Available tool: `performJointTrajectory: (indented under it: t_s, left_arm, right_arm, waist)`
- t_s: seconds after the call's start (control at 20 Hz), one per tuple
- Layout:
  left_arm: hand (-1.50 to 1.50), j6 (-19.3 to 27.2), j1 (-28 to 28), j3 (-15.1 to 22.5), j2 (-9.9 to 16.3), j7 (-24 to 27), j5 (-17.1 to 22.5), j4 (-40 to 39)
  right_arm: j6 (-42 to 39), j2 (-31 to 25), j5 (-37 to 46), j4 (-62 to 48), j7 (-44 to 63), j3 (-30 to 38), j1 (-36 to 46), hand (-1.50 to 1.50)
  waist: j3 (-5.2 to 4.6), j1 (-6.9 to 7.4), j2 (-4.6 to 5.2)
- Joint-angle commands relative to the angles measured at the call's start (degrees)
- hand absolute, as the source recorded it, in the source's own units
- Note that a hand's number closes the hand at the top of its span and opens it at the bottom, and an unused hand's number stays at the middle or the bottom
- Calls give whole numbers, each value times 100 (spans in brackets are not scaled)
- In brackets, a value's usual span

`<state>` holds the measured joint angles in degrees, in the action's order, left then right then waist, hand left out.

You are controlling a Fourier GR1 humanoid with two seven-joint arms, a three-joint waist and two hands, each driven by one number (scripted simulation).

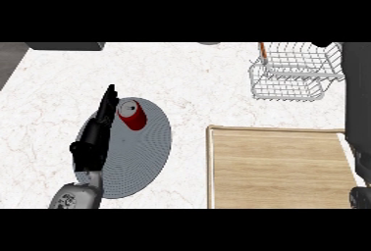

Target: Pick the croissant from the tray and place it in the tiered basket

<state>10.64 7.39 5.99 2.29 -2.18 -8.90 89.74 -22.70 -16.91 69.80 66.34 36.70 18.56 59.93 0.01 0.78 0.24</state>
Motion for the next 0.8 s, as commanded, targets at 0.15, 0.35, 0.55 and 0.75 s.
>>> performJointTrajectory:
  t_s: [0.15, 0.35, 0.55, 0.75]
  left_arm:
    - [0, -178, 84, -217, 126, -31, 205, 25]
    - [0, -98, 150, -122, 128, -366, 35, 203]
    - [0, -24, 306, -214, 61, -228, 37, -105]
    - [0, 256, 101, -66, -177, 44, -180, -295]
  right_arm:
    - [922, 170, -761, -406, -321, 705, -266, -150]
    - [1454, 22, -1114, -462, -415, 1116, -44, -150]
    - [1933, -138, -1342, -78, -209, 1505, 26, -150]
    - [1457, -394, -1570, 757, 508, 1803, -289, -150]
  waist:
    - [0, -28, -10]
    - [4, 9, -11]
    - [2, -62, -20]
    - [-3, -191, -58]
